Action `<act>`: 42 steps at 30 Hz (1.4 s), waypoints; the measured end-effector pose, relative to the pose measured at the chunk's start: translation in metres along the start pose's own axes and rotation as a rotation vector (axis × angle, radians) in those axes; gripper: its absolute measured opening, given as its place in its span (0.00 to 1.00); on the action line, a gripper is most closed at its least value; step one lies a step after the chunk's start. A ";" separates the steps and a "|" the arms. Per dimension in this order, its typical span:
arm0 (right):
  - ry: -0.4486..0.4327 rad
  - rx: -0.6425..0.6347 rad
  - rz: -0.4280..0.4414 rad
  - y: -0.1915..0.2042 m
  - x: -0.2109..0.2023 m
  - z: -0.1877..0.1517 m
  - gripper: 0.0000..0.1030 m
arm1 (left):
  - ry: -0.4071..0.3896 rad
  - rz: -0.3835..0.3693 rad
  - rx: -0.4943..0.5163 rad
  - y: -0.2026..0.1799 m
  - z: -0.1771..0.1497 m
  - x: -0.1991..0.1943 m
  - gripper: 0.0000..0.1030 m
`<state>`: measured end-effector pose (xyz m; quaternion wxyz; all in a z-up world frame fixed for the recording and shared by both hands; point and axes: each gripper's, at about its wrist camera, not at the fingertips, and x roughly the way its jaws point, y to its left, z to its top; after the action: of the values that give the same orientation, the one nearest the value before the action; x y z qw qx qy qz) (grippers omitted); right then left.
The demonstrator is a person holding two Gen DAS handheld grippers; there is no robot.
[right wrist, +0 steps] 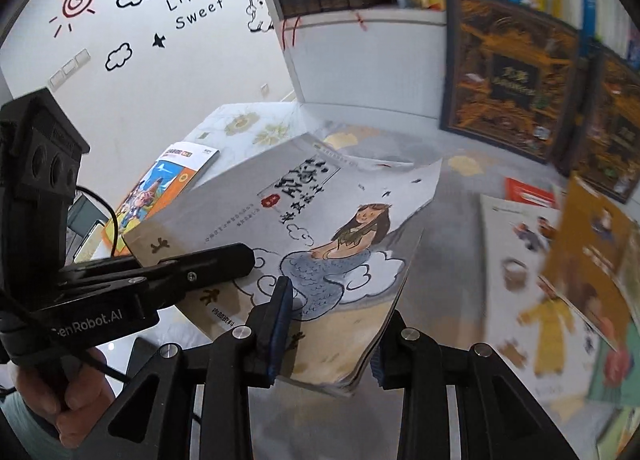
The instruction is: Organize books
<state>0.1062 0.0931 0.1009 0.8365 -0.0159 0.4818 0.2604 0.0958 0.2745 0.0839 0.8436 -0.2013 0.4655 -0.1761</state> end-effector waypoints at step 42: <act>0.252 0.514 0.004 -0.127 -0.071 -0.195 0.34 | 0.179 -0.103 0.128 -0.123 -0.076 0.022 0.65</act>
<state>-0.0199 -0.1003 0.0257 0.7460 0.1652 0.6324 0.1274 0.0283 0.1456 0.0933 0.7996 -0.1541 0.5160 -0.2657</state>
